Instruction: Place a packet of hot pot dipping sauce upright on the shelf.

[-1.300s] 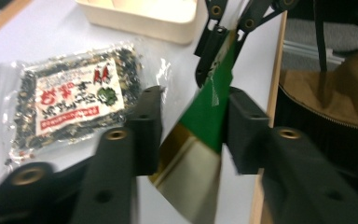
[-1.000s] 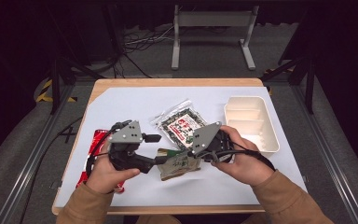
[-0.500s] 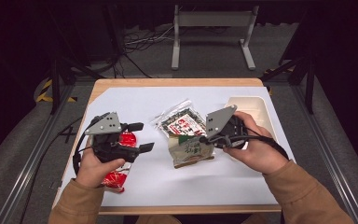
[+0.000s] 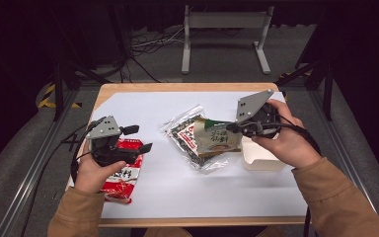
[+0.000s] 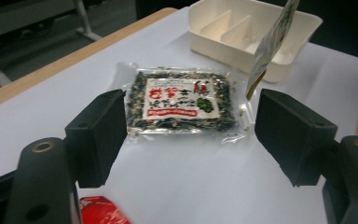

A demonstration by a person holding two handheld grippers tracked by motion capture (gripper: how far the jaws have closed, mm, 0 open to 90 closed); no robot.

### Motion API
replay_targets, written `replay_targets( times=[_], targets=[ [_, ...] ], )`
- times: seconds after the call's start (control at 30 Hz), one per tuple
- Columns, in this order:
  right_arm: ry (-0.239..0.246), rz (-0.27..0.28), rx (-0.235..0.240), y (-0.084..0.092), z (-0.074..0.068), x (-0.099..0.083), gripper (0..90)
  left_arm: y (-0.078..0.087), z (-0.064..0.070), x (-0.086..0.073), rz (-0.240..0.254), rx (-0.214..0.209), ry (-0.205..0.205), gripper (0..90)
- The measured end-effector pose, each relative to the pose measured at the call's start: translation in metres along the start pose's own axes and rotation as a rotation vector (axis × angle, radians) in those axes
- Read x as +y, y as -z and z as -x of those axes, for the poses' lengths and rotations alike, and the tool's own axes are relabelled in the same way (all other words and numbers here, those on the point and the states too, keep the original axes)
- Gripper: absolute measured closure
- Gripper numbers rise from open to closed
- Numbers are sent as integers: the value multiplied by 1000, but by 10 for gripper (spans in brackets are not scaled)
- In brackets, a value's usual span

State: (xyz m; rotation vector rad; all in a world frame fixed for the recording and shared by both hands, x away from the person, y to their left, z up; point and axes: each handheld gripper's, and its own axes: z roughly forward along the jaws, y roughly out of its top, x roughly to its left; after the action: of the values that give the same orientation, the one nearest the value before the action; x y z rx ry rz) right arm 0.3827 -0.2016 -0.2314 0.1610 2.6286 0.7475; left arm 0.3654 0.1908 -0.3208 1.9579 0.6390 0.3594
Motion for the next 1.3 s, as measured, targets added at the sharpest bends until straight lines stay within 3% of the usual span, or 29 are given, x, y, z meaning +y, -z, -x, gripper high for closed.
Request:
replay_targets(
  times=[0.3, 0.43, 0.53, 1.3],
  targets=[
    [-46, 5, -64, 9, 22, -16, 893, 2, -9, -6, 0, 41, 41, 252],
    [-66, 7, -92, 13, 32, -22, 894, 1, -14, -9, -49, 68, 66, 255],
    [-78, 5, -114, 16, 40, -26, 894, 2, -16, -12, -50, 74, 78, 262],
    [-93, -20, -253, 32, 90, -52, 893, 11, -15, -24, -56, 127, 85, 260]
  ],
)
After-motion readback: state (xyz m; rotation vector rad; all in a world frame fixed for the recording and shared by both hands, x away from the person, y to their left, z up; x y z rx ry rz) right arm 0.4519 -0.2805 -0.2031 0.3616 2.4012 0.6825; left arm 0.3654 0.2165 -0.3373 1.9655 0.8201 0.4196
